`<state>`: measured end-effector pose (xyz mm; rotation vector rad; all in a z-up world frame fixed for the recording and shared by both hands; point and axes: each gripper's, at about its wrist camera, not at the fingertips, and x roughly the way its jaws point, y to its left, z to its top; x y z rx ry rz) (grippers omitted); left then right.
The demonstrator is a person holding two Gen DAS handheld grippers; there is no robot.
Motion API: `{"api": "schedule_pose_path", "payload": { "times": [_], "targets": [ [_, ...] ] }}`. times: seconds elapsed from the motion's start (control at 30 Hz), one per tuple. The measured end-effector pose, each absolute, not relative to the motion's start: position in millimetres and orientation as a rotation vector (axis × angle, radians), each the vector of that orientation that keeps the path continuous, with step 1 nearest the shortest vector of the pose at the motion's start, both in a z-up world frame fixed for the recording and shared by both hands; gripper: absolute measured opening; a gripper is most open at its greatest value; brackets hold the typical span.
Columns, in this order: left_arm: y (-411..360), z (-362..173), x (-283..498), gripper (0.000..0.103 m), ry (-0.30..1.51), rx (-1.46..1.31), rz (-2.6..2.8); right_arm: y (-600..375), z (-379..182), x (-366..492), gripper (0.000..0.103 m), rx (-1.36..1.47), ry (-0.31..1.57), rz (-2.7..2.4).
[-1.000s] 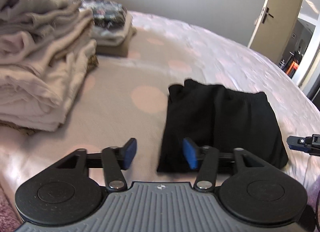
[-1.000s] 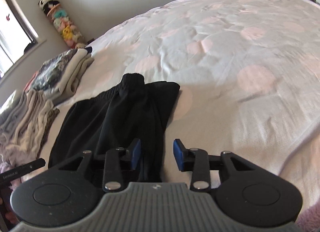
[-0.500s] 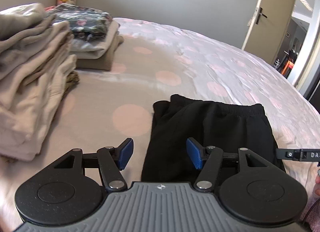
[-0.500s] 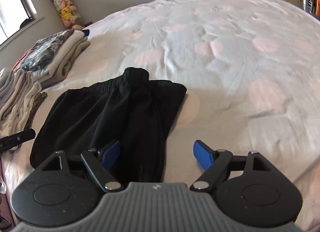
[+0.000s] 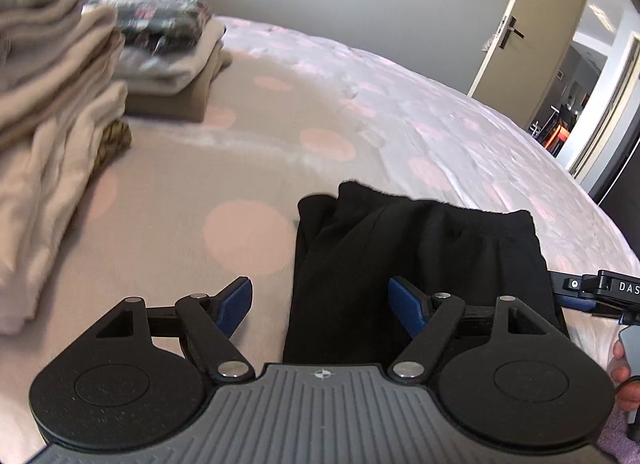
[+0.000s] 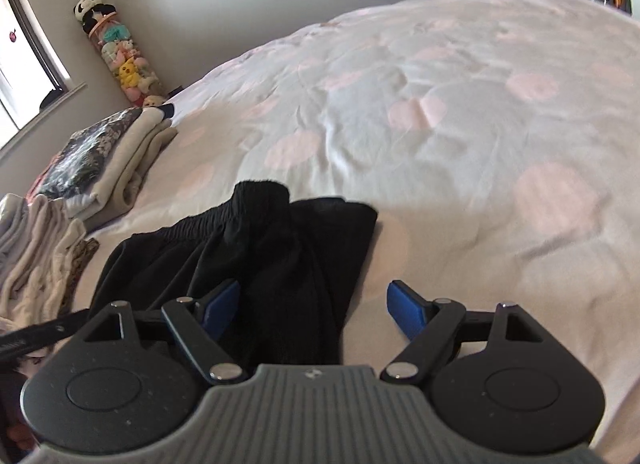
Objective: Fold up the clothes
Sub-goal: 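Grasp the folded trousers' waistband edge with both grippers, then lift the folded trousers with both grippers and carry them to the clothes stack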
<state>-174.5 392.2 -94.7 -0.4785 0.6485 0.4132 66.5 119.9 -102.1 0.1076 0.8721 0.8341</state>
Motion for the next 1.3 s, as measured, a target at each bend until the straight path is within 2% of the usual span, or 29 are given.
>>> {"api": "schedule_pose_path", "payload": {
  "times": [0.23,0.37,0.5,0.6,0.7,0.73,0.77,0.83,0.9,0.97,1.0,1.1,1.3],
  "targets": [
    [407,-95,-144,0.074,0.69,-0.478,0.358,131,-108,78,0.083,0.105,0.873,0.86],
    [417,-102,-123,0.074,0.74,-0.503,0.339,134,-114,89,0.09,0.121,0.893,0.845],
    [420,-109,-111,0.074,0.764,-0.508,0.323,140,-119,95,0.092,0.135,0.898,0.849],
    [419,-113,-103,0.071,0.772,-0.492,0.312,148,-120,97,0.092,0.119,0.881,0.86],
    [415,-115,-97,0.064,0.78,-0.456,0.31,156,-122,99,0.089,0.113,0.872,0.881],
    [414,-115,-95,0.063,0.778,-0.448,0.314,158,-122,99,0.087,0.111,0.869,0.89],
    [412,-116,-94,0.06,0.774,-0.442,0.319,161,-123,98,0.082,0.105,0.866,0.899],
    [409,-116,-94,0.049,0.766,-0.434,0.326,167,-124,96,0.069,0.086,0.859,0.926],
    [409,-117,-95,0.039,0.753,-0.448,0.331,171,-125,93,0.052,0.074,0.857,0.954],
    [409,-118,-97,0.032,0.736,-0.471,0.338,171,-126,91,0.044,0.074,0.852,0.967],
    [409,-117,-98,0.025,0.726,-0.483,0.344,170,-126,91,0.038,0.08,0.853,0.969],
    [403,-111,-99,0.014,0.706,-0.475,0.364,167,-123,91,0.029,0.099,0.854,0.975],
    [388,-80,-108,0.009,0.661,-0.398,0.4,165,-102,78,0.02,0.09,0.806,0.99]
  ]
}}
